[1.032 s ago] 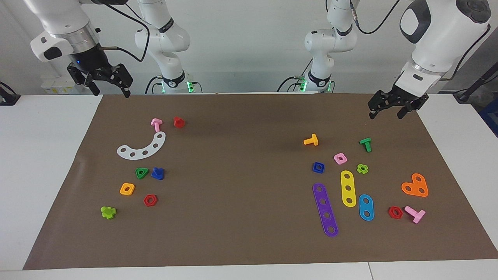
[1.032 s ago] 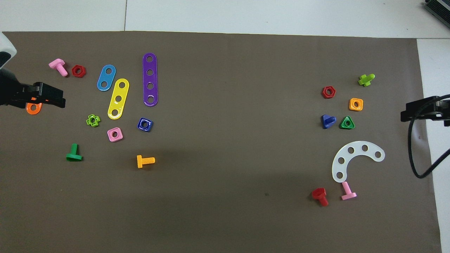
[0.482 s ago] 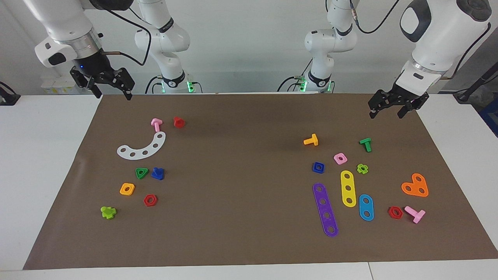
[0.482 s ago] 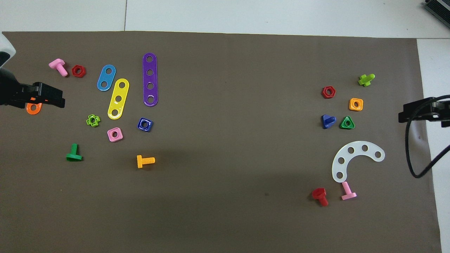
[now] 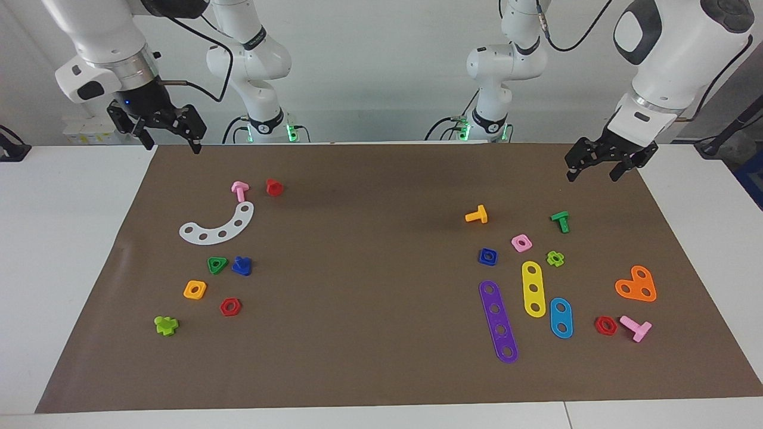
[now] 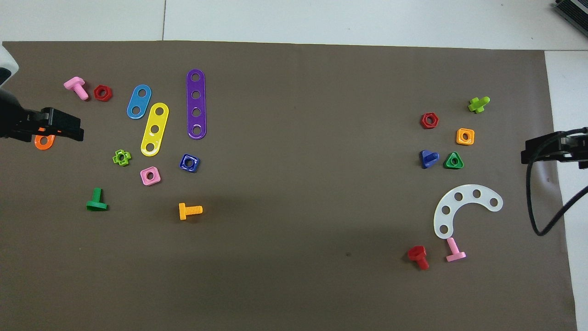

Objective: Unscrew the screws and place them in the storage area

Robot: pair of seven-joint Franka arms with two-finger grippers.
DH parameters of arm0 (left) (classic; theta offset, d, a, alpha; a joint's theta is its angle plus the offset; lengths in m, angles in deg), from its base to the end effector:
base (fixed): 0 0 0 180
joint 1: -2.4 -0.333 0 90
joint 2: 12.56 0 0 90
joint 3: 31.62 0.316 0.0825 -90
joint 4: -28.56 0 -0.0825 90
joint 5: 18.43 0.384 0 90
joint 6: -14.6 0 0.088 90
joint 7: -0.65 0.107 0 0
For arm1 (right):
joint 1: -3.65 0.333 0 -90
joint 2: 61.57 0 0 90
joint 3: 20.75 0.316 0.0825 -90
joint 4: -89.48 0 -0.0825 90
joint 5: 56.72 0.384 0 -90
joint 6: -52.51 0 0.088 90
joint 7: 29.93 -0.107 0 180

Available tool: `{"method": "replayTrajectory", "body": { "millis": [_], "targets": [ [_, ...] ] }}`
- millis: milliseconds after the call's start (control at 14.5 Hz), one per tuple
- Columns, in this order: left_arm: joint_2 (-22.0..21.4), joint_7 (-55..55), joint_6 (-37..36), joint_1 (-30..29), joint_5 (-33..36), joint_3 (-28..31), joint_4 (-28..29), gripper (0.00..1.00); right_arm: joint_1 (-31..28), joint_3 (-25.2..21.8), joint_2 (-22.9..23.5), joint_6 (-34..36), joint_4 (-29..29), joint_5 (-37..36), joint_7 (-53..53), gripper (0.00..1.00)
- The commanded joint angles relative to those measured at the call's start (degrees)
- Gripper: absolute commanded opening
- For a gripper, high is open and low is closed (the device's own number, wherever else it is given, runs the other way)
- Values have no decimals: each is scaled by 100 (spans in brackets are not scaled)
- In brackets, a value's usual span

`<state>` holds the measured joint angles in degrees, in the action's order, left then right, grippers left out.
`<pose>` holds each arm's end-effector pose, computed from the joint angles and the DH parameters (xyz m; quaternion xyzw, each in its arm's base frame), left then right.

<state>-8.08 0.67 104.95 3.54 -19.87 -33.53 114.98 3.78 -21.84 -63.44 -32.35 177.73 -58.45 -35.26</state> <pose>0.5782 -0.0327 0.6103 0.9995 -0.0266 -0.0051 0.0137 0.5352 -0.0126 0.6489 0.9982 -0.0560 -0.0127 0.0152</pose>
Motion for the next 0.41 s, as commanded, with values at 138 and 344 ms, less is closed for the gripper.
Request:
{"method": "replayTrajectory", "body": {
  "millis": [138,344],
  "targets": [
    [-211,-37,61,-17,-49,33,235,100,-30,38,-270,-154,386,14,77,100],
    [-211,-37,79,-17,-49,33,235,100,-30,47,-270,-154,386,14,94,100]
  ]
}}
